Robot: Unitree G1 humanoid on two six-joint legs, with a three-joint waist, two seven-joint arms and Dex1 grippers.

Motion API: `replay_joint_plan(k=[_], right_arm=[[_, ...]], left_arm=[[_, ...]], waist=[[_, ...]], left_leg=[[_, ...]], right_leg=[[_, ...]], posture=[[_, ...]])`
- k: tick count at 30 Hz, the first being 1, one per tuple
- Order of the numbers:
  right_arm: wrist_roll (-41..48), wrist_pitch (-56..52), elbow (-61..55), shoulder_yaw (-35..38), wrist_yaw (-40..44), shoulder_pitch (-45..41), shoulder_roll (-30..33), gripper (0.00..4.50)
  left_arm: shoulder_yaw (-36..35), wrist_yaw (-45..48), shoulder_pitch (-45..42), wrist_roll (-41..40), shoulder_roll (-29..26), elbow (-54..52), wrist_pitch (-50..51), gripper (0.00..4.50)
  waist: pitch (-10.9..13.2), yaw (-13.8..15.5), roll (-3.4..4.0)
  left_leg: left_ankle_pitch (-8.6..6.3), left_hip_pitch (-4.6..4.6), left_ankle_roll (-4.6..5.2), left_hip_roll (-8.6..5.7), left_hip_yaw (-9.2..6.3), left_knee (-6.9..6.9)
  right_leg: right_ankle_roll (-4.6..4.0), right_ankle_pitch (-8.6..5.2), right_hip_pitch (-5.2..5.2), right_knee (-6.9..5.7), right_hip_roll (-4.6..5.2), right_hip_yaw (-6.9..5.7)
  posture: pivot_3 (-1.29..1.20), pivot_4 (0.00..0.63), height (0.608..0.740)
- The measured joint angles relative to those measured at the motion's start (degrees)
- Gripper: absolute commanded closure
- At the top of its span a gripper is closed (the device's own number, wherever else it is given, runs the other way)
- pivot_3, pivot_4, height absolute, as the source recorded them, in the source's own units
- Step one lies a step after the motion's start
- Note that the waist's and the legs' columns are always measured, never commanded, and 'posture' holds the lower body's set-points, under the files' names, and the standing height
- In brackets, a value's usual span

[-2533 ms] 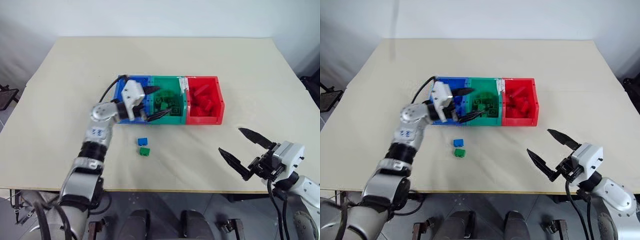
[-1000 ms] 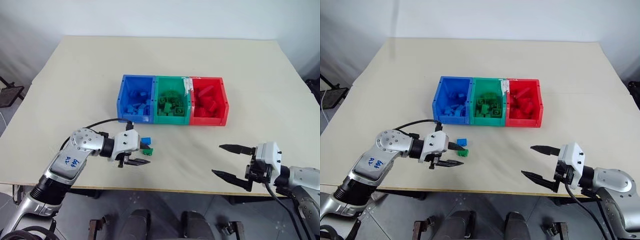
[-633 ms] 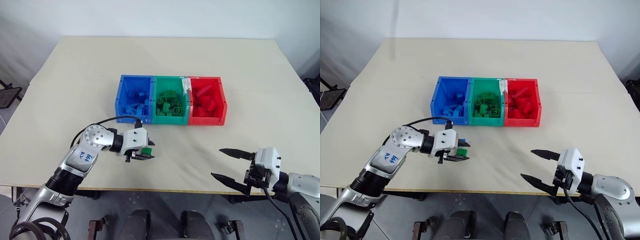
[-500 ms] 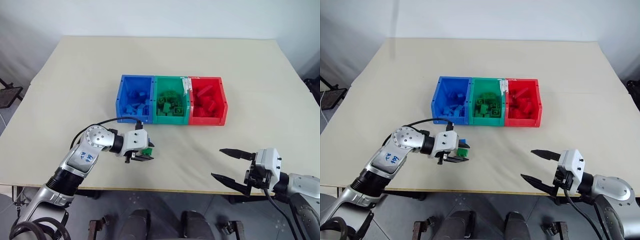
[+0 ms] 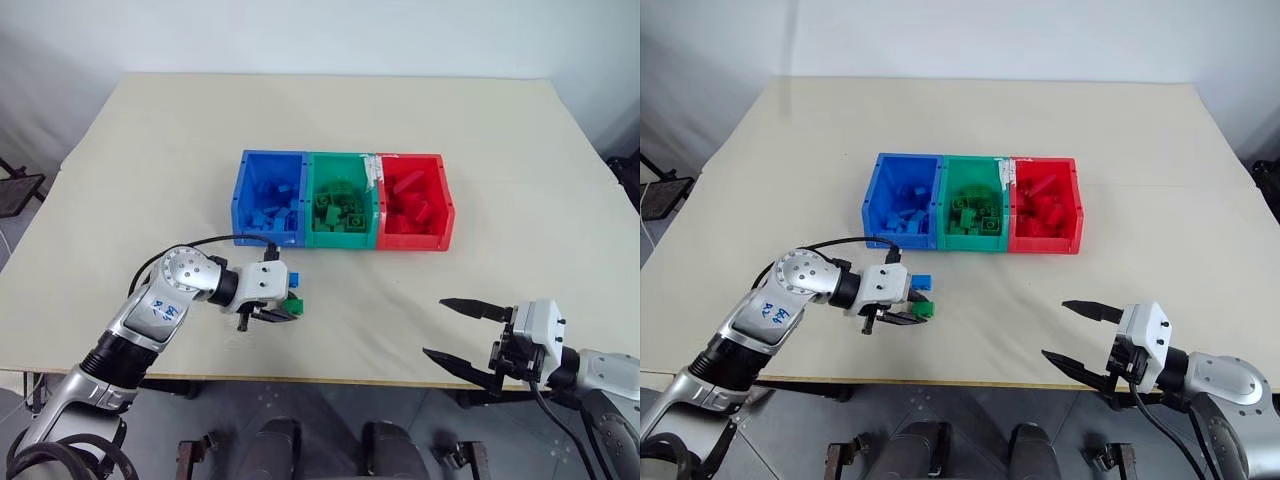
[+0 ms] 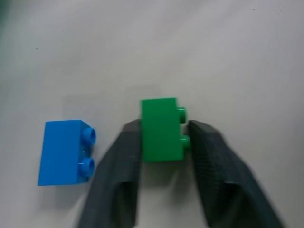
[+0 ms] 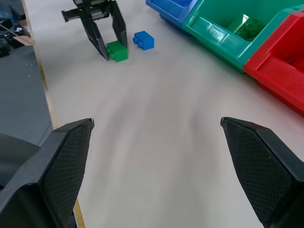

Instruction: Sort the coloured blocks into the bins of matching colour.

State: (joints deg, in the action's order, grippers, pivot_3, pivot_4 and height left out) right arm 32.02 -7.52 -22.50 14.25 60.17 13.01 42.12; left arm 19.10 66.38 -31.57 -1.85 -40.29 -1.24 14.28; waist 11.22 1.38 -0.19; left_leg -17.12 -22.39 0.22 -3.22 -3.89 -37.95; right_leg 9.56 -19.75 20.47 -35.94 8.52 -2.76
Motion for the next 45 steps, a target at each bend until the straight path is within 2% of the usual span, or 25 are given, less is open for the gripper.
replay_joint_plan(k=[5,8,13,18,21,24,25,30,31,34,43,45], right_arm=[[0.0,0.0,0.0,-0.1,1.0,-0.2,0.0,0.00],[0.1,0.0,-0.1,0.0,0.7,-0.1,-0.1,0.00],[0.9,-0.1,-2.2,2.5,-4.0,0.0,-2.7,0.00],[0.9,-0.2,-3.4,5.3,-10.8,0.7,-7.2,0.00],[-0.1,1.2,-4.2,6.6,-17.3,-1.2,-12.1,0.00],[-0.6,1.2,-5.3,6.6,-20.1,-1.3,-12.5,0.00],[-0.7,1.2,-5.4,6.6,-20.5,-1.1,-12.5,0.00],[-1.2,1.2,-5.5,6.4,-21.4,-0.5,-12.5,0.00],[-1.2,1.2,-5.5,6.4,-21.4,-0.5,-12.5,0.00],[-1.1,1.2,-5.5,6.1,-21.0,-1.0,-12.5,0.00],[0.2,1.0,-2.3,2.9,-11.7,-4.0,-8.0,0.00],[0.2,0.9,-0.9,1.2,-8.6,-5.8,-6.2,0.00]], left_arm=[[-0.4,-0.2,0.1,-0.5,0.6,0.8,-0.8,3.56],[-3.5,-0.6,-0.3,-4.2,3.6,2.1,2.5,3.56],[-8.7,-6.4,-10.4,-8.1,11.1,5.8,8.1,3.56],[-9.8,-15.1,-20.1,-6.1,18.6,16.3,4.8,3.56],[-9.6,-21.0,-25.3,-3.3,24.0,27.2,0.0,3.56],[-9.2,-23.8,-28.2,-1.5,26.4,32.9,-4.2,3.56],[-9.2,-24.1,-28.5,-1.1,26.5,34.1,-5.2,3.21],[-9.4,-23.7,-28.5,-0.9,25.9,35.9,-7.6,1.68],[-9.6,-23.6,-28.4,-0.9,25.4,35.9,-8.1,1.26],[-10.3,-22.1,-26.1,-1.2,22.8,34.3,-9.6,0.42],[-20.3,-8.6,-5.4,-12.3,8.0,15.2,-9.7,0.42],[-23.7,-7.7,-1.1,-13.9,4.7,14.7,-10.4,0.42]], waist=[[0.0,0.0,0.00],[0.0,0.1,0.00],[0.0,0.5,-0.01],[0.0,0.2,-0.04],[0.0,0.1,-0.04],[0.0,0.0,-0.04],[0.0,-0.1,-0.04],[0.0,0.0,-0.04],[0.0,0.0,-0.04],[0.0,-0.1,-0.03],[0.0,-1.3,-0.02],[0.0,-1.4,-0.02]], left_leg=[[0.00,0.00,0.00,0.00,0.00,-0.01],[0.00,-0.03,0.01,0.01,-0.05,-0.06],[0.02,-0.10,0.02,-0.09,-0.10,-0.16],[0.02,-0.07,0.01,-0.22,-0.07,-0.08],[0.03,-0.09,0.00,-0.25,-0.01,-0.09],[0.03,-0.09,0.00,-0.22,0.04,0.00],[0.03,-0.08,-0.01,-0.22,0.06,0.03],[0.03,-0.09,0.00,-0.23,0.07,0.01],[0.03,-0.09,0.00,-0.23,0.07,0.00],[0.03,-0.05,-0.01,-0.21,0.08,0.01],[0.04,-0.01,-0.02,0.01,-0.01,0.03],[0.03,0.03,-0.01,0.03,-0.01,0.03]], right_leg=[[0.00,0.00,0.00,-0.01,0.00,0.00],[0.00,0.00,0.00,-0.03,0.01,-0.01],[0.04,0.02,-0.02,-0.04,0.02,-0.06],[0.04,0.02,0.00,-0.03,-0.01,-0.09],[0.05,0.02,0.06,-0.04,0.00,-0.05],[0.05,0.02,0.14,-0.04,-0.03,-0.04],[0.05,0.02,0.15,-0.04,-0.03,-0.03],[0.05,0.02,0.15,-0.05,-0.02,-0.02],[0.05,0.02,0.15,-0.05,-0.02,-0.02],[0.05,0.02,0.14,-0.06,-0.03,0.00],[0.03,0.02,0.05,-0.03,0.02,0.01],[0.03,0.02,0.03,-0.04,0.02,0.01]], posture=[[0.00,0.150,0.740],[0.00,0.150,0.740],[0.00,0.150,0.740],[0.00,0.150,0.740],[0.00,0.150,0.740],[0.00,0.150,0.740],[0.00,0.150,0.740],[0.00,0.150,0.740],[0.00,0.150,0.740],[0.00,0.150,0.740],[0.00,0.150,0.740],[0.00,0.150,0.740]])
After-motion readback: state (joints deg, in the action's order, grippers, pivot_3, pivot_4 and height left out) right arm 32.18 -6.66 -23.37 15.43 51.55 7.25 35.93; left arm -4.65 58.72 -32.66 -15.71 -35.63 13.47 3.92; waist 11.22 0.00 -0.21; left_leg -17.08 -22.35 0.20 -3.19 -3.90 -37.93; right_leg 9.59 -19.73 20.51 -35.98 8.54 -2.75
